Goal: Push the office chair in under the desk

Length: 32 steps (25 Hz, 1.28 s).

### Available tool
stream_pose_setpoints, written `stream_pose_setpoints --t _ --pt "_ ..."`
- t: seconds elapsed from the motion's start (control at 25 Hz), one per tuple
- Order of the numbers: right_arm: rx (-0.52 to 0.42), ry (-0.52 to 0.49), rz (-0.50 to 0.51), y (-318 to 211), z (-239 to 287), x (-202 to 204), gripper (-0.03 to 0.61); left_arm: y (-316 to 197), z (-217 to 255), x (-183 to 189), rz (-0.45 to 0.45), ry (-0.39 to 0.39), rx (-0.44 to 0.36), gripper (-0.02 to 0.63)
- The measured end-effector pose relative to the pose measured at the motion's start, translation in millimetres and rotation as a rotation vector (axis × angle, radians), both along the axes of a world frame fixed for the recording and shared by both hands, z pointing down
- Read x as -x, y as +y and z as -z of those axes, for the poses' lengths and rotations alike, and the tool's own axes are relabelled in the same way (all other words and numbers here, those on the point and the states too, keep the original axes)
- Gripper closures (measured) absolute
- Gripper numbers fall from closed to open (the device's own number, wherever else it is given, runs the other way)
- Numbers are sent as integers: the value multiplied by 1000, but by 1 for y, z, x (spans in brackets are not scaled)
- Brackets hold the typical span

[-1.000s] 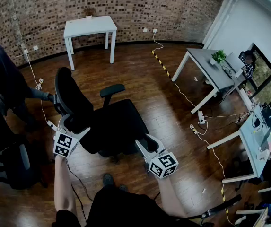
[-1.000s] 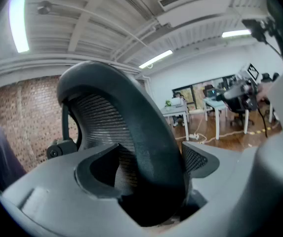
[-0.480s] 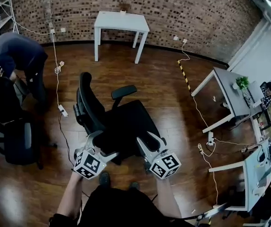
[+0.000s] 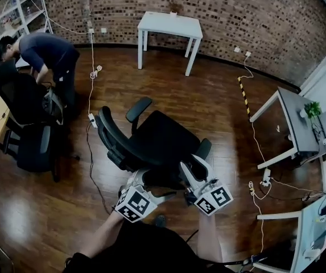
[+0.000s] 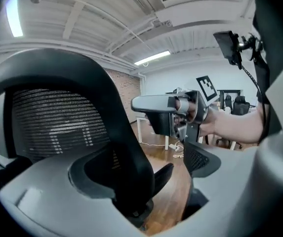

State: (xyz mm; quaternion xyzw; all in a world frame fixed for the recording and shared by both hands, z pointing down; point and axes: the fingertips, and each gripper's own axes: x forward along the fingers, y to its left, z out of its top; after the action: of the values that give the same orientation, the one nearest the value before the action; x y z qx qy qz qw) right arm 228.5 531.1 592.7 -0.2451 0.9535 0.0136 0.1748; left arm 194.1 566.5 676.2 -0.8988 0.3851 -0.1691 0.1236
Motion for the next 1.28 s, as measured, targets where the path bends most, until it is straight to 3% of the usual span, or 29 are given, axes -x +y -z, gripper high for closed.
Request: stream_pose_setpoints --t 0.08,0.12,0.16,0.2,0.24,0.32,0.36,0.44,0.52,0.68,0.84,1.12,1.28 --pt "10 -26 -1 -2 3 -27 436 13 20 -29 -40 53 -22 80" --pt "18 -38 0 -3 4 -38 434 26 41 -37 -74 154 -22 109" --pt "23 -47 2 -3 5 -49 431 42 67 -38 -109 290 -17 227" --pt "24 -52 4 -3 6 -59 428 56 96 -28 -135 401 -38 247" --pt "21 -50 5 -2 6 -68 423 63 124 -7 -140 466 -95 249" --pt "7 -18 -2 -2 4 -75 399 54 162 56 -42 542 -201 250" --pt "1 7 -13 -3 0 -73 366 39 161 94 44 554 -221 248" --pt "-1 61 -46 -8 -7 -60 275 1 133 161 202 526 -193 160" --pt "6 113 -76 -12 -16 -39 256 -34 108 202 263 468 -140 95" --pt "14 229 -110 -21 -48 26 284 -82 70 237 157 391 -49 63" --pt "36 178 -102 -29 -74 55 366 -103 39 241 6 488 23 75" --pt "1 154 -126 -46 -71 53 351 -99 46 248 -66 553 -23 130" --pt "1 171 -86 -71 -68 48 345 -105 54 254 -49 591 -61 170"
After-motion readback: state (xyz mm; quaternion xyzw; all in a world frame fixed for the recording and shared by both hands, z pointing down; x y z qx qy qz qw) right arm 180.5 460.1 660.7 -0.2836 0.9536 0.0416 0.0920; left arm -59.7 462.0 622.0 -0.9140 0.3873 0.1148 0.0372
